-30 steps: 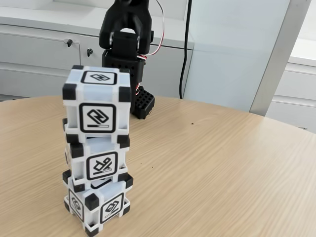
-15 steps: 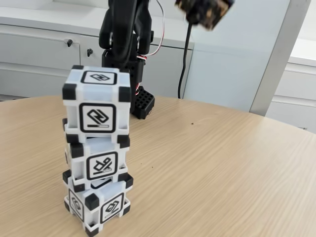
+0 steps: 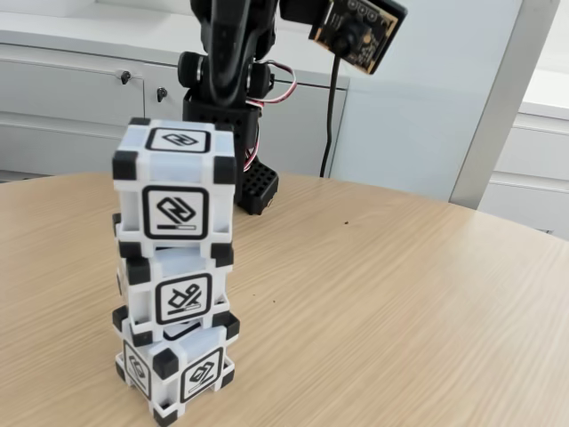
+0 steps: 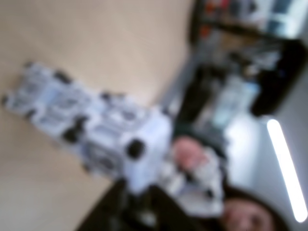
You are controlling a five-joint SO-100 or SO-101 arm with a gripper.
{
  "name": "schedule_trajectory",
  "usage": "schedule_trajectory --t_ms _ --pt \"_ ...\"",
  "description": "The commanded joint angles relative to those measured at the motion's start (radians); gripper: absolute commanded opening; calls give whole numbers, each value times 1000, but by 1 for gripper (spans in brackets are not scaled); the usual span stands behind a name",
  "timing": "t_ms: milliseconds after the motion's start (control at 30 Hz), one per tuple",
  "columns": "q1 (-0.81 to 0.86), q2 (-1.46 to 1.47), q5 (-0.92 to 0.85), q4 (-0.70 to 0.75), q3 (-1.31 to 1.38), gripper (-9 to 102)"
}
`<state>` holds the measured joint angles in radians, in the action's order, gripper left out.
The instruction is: Stack cubes from left to right.
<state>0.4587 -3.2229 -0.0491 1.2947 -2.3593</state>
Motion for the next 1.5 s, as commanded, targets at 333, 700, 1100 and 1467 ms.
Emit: schedule_trajectory --t_ms 333,700,1100,1467 --pt "-5 -61 -57 -15 -178 3" --pt "-3 -61 -106 -11 -293 6" --pt "-3 -61 -115 -20 -325 6" --pt "-3 -61 -97 -20 -325 5"
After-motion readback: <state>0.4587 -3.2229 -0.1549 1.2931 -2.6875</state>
